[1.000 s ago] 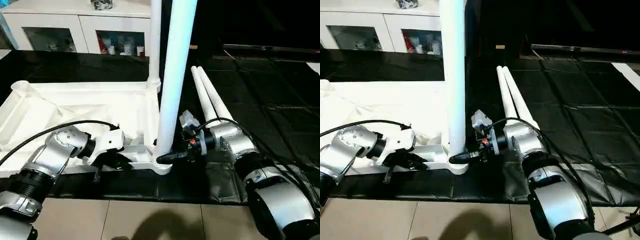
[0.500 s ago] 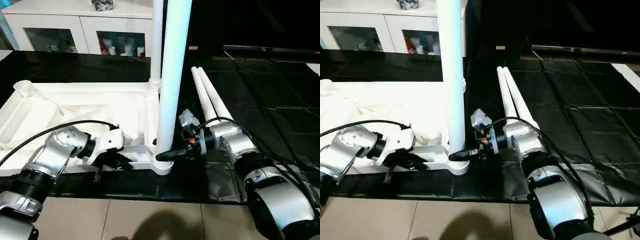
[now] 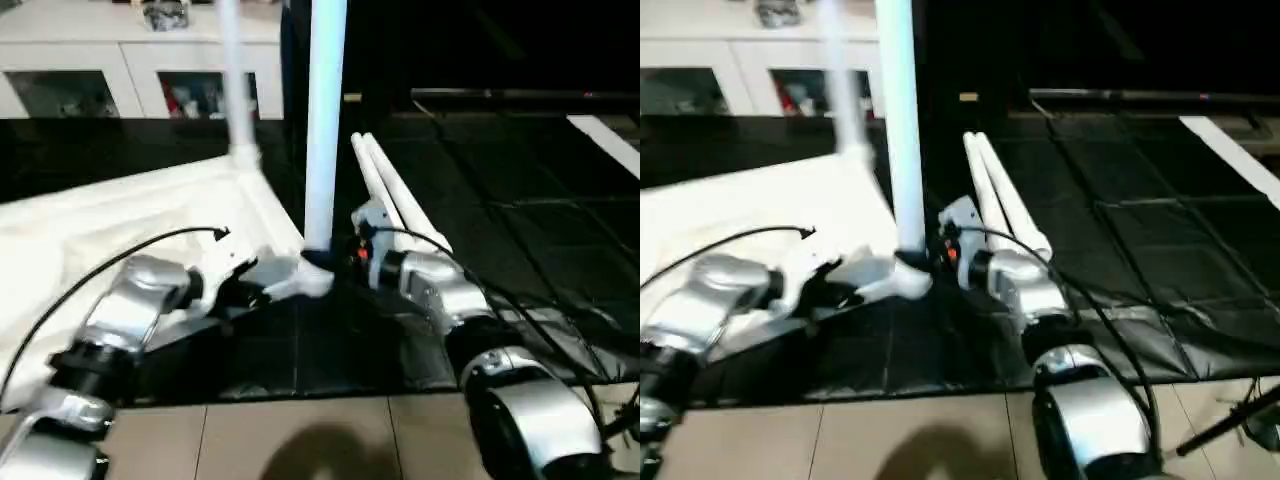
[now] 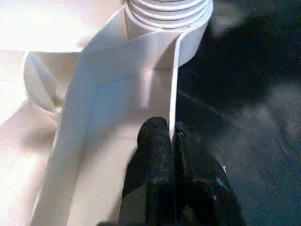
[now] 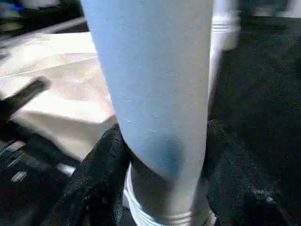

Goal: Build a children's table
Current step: Rotate leg to tighten

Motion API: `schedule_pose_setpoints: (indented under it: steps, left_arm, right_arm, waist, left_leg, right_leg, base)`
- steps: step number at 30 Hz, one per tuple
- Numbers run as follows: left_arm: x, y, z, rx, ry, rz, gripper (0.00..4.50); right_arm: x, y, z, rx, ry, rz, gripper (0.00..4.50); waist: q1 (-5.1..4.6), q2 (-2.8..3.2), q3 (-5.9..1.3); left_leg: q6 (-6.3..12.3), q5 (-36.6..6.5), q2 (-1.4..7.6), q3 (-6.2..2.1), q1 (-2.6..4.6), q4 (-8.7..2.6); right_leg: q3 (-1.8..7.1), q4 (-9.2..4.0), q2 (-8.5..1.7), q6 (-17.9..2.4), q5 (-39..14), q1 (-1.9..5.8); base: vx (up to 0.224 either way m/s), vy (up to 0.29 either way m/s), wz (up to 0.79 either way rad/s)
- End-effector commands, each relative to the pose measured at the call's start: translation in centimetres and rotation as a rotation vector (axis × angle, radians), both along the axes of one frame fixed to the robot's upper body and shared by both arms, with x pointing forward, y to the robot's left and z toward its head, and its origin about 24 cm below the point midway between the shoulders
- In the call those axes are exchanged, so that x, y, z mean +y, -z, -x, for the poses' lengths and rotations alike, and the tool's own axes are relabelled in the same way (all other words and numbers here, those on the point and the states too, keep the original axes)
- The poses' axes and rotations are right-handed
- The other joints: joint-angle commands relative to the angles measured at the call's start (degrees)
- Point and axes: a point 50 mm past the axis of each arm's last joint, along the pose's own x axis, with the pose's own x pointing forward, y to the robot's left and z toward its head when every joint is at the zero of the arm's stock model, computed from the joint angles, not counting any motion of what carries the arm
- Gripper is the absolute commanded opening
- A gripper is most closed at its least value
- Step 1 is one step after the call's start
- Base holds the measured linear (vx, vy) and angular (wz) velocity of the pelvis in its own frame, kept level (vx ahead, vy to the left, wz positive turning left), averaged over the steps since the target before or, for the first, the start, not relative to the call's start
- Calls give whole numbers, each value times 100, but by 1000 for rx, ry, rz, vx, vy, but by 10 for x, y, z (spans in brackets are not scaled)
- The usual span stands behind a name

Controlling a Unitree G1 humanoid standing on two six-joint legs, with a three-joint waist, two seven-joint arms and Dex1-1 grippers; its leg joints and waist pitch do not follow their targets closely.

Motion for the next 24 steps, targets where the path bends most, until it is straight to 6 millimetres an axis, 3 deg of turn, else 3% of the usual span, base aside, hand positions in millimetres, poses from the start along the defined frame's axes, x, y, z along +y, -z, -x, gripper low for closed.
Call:
schedule_pose_setpoints:
  steps: [1,3,5,11,13,18,21,24]
  left_arm:
    - [-25,-18,-10,-98,-11,49,0]
    - [-26,-18,-10,-101,-10,38,0]
    - [-23,-17,-9,-104,-6,21,0]
    - [-17,-16,-4,-100,28,-3,0]
    - [-15,-15,-3,-96,31,-9,0]
    - [-5,-16,0,-105,112,-27,0]
    - [7,-16,9,-76,263,-55,0]
    - [13,-16,12,-64,317,-76,0]
  right_arm:
    - [39,16,19,94,-110,2,205]
    - [40,15,19,88,-108,1,205]
    - [40,14,20,76,-115,-19,254]
    - [33,14,20,41,-140,-13,305]
    - [30,14,20,27,-158,-11,318]
    - [11,17,22,0,-237,22,365]
    - [-13,15,24,-16,-361,37,391]
    - [-23,12,25,-22,-419,40,420]
  waist:
    - [28,9,-345]
    - [43,11,-355]
    - [44,21,-363]
    - [33,38,-344]
    - [26,33,-356]
    - [34,28,-389]
    - [46,23,-388]
    - [83,37,-388]
  left_leg:
    - [105,-868,-76,76,-70,-364]
    - [162,-832,-72,74,-79,-368]
    - [209,-780,-70,75,-83,-365]
    - [196,-947,-63,74,-74,-381]
    - [211,-885,-62,75,-79,-376]
    - [356,-569,-62,81,-98,-360]
    - [401,-538,-65,81,-105,-358]
    - [483,-517,-35,94,-107,-342]
  right_leg:
    - [324,-553,-418,-921,-1391,338]
    - [325,-539,-420,-930,-1256,348]
    - [329,-515,-414,-981,-992,351]
    - [331,-545,-432,-970,-1182,346]
    - [334,-525,-427,-1002,-1033,356]
    - [330,-460,-413,-1158,-381,391]
    - [325,-456,-419,-1208,-313,403]
    - [317,-435,-407,-1276,-149,391]
  base:
    - [0,0,0]
    - [0,0,0]
    - [0,0,0]
    - [0,0,0]
    - [0,0,0]
    - [0,0,0]
    - [0,0,0]
    - [0,0,0]
